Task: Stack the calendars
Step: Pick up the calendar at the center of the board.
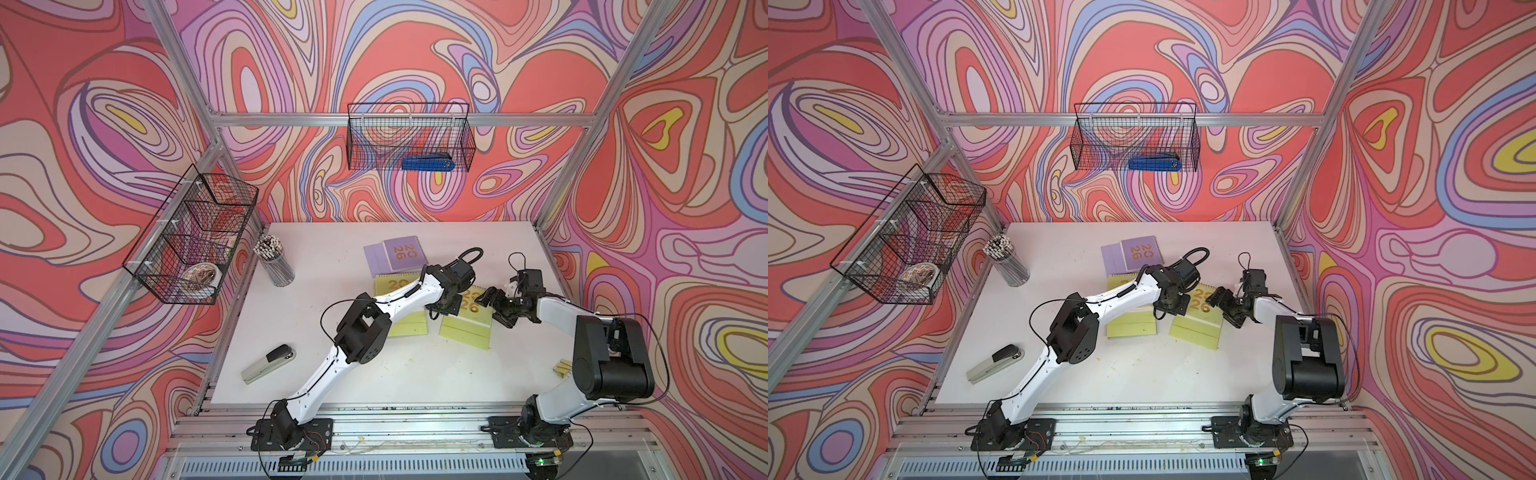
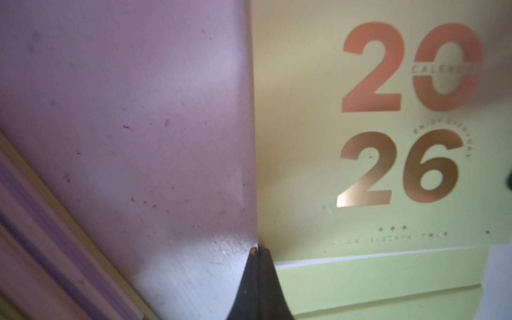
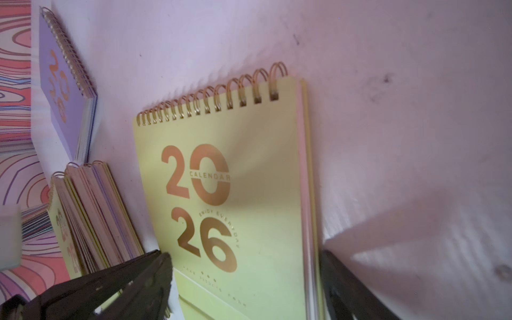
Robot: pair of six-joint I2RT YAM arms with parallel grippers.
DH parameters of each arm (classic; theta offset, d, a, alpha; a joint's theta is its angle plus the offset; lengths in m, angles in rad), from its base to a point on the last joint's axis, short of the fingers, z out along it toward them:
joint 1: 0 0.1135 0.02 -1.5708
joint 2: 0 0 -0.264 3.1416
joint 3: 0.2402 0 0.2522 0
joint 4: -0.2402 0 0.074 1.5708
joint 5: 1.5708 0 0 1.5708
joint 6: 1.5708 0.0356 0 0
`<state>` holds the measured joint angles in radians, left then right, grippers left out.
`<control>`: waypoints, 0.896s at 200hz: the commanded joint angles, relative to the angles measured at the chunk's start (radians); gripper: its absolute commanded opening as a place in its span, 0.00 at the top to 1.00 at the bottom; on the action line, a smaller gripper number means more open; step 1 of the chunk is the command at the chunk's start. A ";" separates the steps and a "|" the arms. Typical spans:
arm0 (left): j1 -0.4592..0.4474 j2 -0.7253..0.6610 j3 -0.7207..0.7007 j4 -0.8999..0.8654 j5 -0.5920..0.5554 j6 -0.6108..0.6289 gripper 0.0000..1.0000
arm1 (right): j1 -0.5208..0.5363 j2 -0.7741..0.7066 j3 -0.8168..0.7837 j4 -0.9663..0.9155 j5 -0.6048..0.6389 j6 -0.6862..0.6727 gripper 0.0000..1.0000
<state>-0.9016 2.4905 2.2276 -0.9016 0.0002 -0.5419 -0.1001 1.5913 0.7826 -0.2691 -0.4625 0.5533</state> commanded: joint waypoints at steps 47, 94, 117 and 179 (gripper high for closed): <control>0.012 0.046 0.020 -0.004 0.082 -0.001 1.00 | -0.007 0.024 -0.095 0.235 -0.274 0.083 0.17; 0.018 0.041 0.013 -0.001 0.095 -0.003 1.00 | -0.018 -0.018 -0.140 0.428 -0.410 0.182 0.29; 0.020 0.030 0.000 0.004 0.095 -0.004 1.00 | -0.020 -0.034 -0.150 0.431 -0.404 0.182 0.39; 0.024 -0.012 -0.029 0.018 0.094 -0.007 1.00 | -0.024 -0.083 -0.166 0.395 -0.326 0.172 0.57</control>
<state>-0.8669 2.4950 2.2288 -0.8879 0.0631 -0.5430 -0.1295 1.5551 0.6327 0.1196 -0.8040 0.7265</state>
